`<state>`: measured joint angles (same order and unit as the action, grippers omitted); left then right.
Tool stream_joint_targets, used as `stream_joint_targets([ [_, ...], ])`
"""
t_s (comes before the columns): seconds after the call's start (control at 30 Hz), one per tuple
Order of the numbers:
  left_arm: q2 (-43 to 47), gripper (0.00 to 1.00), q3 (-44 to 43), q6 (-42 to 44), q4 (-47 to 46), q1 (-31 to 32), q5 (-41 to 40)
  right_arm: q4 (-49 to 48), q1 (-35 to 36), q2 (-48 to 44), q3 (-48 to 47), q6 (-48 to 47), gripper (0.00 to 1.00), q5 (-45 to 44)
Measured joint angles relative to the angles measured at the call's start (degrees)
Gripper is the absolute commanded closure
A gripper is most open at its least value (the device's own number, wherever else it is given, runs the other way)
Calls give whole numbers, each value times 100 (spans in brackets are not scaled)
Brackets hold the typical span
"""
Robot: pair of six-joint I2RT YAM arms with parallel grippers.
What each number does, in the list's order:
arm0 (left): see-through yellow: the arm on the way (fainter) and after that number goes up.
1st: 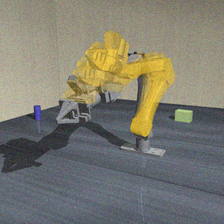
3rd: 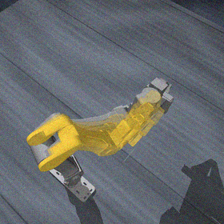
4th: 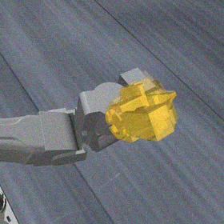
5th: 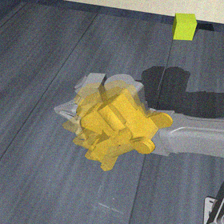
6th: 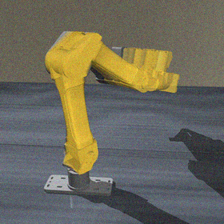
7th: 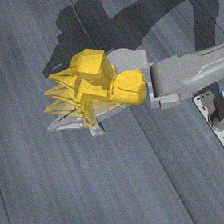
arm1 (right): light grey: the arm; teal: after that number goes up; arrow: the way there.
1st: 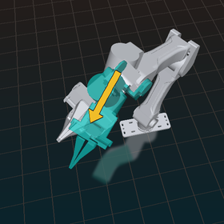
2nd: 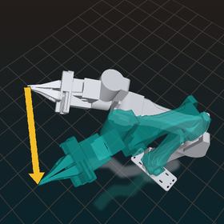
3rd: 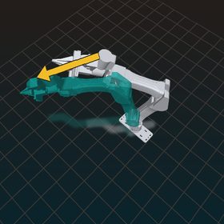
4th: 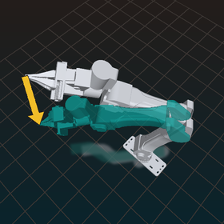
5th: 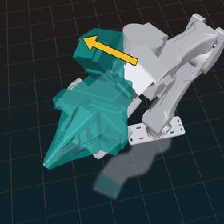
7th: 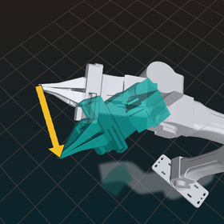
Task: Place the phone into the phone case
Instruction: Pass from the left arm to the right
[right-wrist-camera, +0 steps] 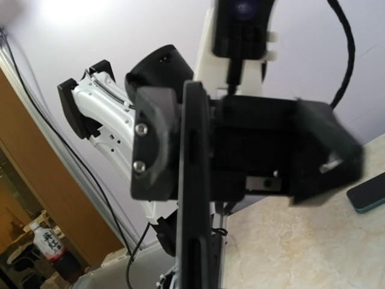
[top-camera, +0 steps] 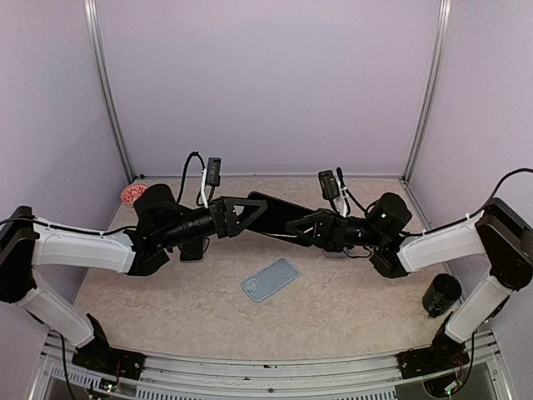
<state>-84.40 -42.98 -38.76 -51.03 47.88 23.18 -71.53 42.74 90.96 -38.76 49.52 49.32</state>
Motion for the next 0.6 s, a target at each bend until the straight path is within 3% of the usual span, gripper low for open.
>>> stream_joint_targets([
  [0.17,544,1,356,260,584,-245,-402,448,0,-129,2,-243,100,-74],
  [0.3,1248,1,710,529,1113,-787,-763,957,-2,-286,7,-546,100,-201],
  [0.4,1646,1,798,892,1591,-1250,-1342,1193,0,-457,7,-756,100,-205],
  [0.6,2205,1,1307,2312,1770,-1360,-2970,1735,0,-761,7,-1158,100,-310],
])
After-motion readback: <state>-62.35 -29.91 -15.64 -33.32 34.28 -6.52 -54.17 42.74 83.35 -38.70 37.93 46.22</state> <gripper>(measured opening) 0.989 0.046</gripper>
